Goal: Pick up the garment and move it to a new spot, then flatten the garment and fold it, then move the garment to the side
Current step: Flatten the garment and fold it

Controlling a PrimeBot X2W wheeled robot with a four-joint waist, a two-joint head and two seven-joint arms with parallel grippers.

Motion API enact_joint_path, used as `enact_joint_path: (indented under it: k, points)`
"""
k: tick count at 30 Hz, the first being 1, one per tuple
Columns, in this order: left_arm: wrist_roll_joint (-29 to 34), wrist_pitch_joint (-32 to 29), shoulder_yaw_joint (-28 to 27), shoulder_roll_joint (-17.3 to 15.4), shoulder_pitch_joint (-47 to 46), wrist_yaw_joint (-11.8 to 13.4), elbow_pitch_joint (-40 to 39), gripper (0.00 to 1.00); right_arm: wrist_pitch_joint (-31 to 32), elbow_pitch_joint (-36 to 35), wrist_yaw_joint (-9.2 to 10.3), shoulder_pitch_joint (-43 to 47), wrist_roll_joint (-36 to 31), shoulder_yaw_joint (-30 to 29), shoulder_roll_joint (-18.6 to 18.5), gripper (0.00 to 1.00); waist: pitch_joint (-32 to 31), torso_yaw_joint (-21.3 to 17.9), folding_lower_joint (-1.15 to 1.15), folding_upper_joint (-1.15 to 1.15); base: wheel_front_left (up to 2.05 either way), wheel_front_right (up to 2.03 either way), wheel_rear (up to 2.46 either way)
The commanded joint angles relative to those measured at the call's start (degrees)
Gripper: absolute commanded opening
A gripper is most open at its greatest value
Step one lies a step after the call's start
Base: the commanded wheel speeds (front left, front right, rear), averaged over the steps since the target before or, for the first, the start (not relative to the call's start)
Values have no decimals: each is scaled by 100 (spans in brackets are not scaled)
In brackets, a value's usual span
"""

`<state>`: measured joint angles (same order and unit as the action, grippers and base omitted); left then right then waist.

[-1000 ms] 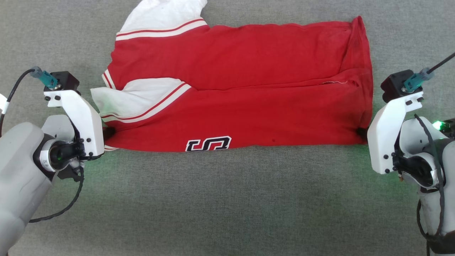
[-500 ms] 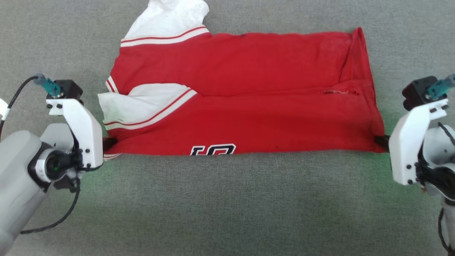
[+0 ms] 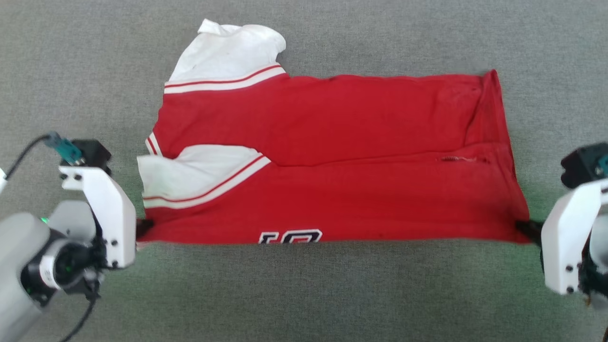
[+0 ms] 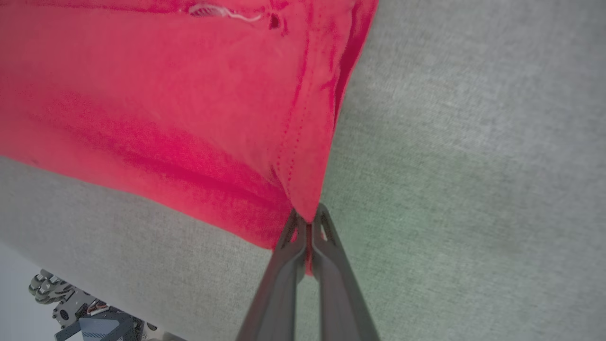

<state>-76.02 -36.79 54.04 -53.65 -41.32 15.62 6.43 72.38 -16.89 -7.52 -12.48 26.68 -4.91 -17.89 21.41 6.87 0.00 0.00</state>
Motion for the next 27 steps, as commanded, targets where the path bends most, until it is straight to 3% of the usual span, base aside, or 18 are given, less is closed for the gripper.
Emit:
enact_joint_path:
  k: [1, 6, 9, 10, 11, 12, 13, 14, 20, 27]
  points:
    - [-34, 37, 28, -44, 139, 70, -127, 0, 30, -86, 7, 154, -11, -65, 57, 0, 15, 0, 0, 0, 0, 0, 0]
    - [-45, 82, 122, -34, 378, 195, -295, 0, -22, -177, 7, 551, -30, -133, 325, 0, 45, -23, 0, 0, 0, 0, 0]
    - [-107, 135, 135, 103, 492, 145, -90, 0, -179, 52, 6, 669, 1, -95, 510, 0, 66, -71, 0, 0, 0, 0, 0]
    - [-83, 175, 135, 127, 487, 123, -8, 16, -278, 114, 6, 641, -1, -91, 549, 0, 70, -82, 0, 0, 0, 0, 0]
    - [-109, 211, 111, 160, 490, 120, 68, 43, -358, 190, 6, 612, -29, -78, 561, 6, 71, -93, 0, 0, 0, 0, 0]
    - [-117, 232, 101, 169, 483, 95, 126, 63, -455, 231, 6, 580, -66, -46, 548, 32, 67, -106, 0, 0, 0, 0, 0]
    - [-88, 272, 81, 158, 449, 87, 177, 97, -567, 259, 6, 529, -63, -15, 544, 64, 59, -118, 0, 0, 0, 0, 0]
    - [-95, 279, 49, 143, 412, 84, 216, 100, -649, 296, 6, 503, -62, -1, 539, 100, 46, -128, 0, 0, 0, 0, 0]
    - [-29, 256, -146, -173, 134, 86, 20, 100, -1052, 104, 6, 446, -90, -55, 463, 100, -96, -207, 0, 0, 0, 0, 0]
    - [142, 105, -394, -663, -366, 112, -277, 100, -1739, -481, 6, 309, -231, -226, 718, 100, -88, -492, 0, 0, 0, 0, 0]
